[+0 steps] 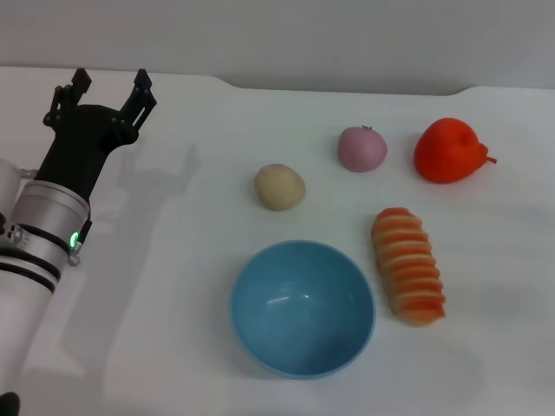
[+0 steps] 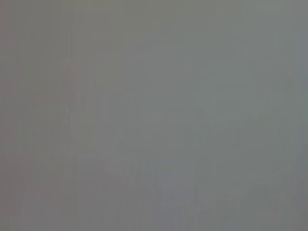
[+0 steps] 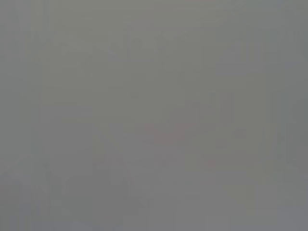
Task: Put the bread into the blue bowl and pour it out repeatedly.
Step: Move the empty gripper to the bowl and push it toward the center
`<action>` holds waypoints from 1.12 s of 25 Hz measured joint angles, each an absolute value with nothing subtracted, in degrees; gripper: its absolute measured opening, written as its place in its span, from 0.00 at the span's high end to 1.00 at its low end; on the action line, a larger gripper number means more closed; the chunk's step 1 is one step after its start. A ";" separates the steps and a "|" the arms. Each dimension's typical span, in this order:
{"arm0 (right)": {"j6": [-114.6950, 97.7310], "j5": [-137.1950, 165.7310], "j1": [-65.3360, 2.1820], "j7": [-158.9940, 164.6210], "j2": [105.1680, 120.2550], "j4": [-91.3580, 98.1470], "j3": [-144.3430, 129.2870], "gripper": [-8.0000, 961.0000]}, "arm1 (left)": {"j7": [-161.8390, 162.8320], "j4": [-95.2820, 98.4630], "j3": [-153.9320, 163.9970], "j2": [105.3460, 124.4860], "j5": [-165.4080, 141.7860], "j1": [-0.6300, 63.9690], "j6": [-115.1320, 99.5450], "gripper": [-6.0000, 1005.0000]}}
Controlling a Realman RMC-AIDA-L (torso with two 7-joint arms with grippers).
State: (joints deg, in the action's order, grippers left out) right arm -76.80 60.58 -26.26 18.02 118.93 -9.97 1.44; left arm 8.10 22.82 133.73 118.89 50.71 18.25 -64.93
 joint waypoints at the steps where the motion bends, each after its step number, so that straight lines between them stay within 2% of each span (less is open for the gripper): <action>1: -76.53 60.70 -26.56 17.84 118.94 -9.56 1.33 0.53 | 8.75 22.93 133.88 118.71 50.73 18.24 -64.04 0.14; 14: -68.07 60.98 -29.99 17.49 118.86 -7.41 0.91 0.53 | 10.81 22.41 134.14 118.44 50.50 18.65 -59.98 0.14; 17: -67.59 61.10 -30.18 17.49 118.90 -7.54 0.85 0.53 | 10.62 22.35 134.25 118.02 49.97 20.88 -58.43 0.14; 23: -66.93 61.17 -29.80 17.49 119.13 -8.31 0.85 0.53 | 11.80 22.89 129.84 116.93 43.37 29.33 -42.99 0.14; 26: -66.91 61.17 -29.42 17.48 119.20 -8.87 0.86 0.53 | 12.20 24.56 126.30 116.69 39.41 30.44 -40.09 0.14; 28: -66.89 61.17 -29.15 17.48 119.24 -9.02 0.88 0.53 | 13.64 28.81 123.20 115.54 35.91 30.21 -35.18 0.14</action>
